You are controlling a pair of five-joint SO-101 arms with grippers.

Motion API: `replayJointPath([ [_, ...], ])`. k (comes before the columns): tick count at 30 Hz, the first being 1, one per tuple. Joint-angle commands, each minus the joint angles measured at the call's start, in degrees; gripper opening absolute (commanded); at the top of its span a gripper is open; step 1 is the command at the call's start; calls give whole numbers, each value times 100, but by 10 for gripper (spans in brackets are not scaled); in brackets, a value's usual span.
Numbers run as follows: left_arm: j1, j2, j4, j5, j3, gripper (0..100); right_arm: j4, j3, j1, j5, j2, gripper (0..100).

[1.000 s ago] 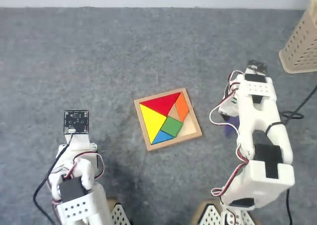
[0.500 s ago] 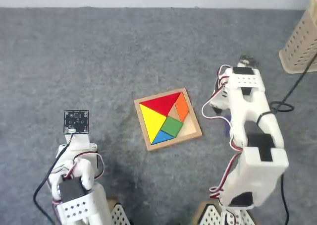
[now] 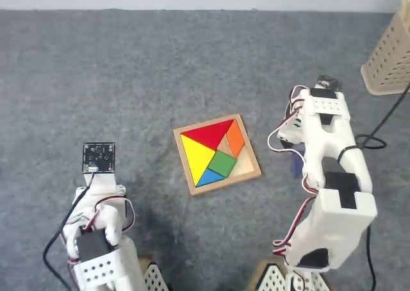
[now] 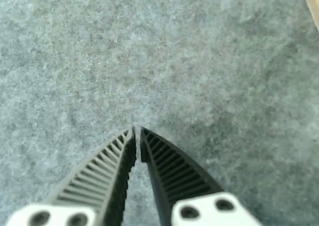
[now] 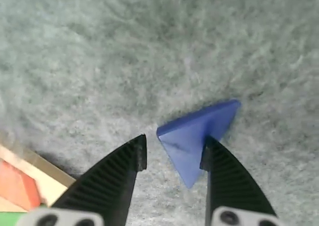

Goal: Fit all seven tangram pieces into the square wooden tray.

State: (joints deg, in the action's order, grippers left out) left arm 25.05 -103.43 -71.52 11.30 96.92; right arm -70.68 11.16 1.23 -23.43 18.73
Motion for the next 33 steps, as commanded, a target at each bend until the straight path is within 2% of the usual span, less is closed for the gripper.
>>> replayJointPath([
  [1,18,-79,-44,26,-40,13,-66,264,295,255,136,188],
  [14,18,-79,-44,26,-40,13,101,624,330,457,101,186],
  [18,18,-79,-44,26,-40,13,127,615,338,475,92,79],
  [21,18,-79,-44,26,-40,13,101,484,312,993,13,2],
  [26,18,-79,-44,26,-40,13,-303,325,259,1143,-778,6],
  [29,18,-79,-44,26,-40,13,-488,308,-198,1152,-1552,6],
  [33,18,-79,-44,26,-40,13,-541,334,-1270,1415,-2352,6],
])
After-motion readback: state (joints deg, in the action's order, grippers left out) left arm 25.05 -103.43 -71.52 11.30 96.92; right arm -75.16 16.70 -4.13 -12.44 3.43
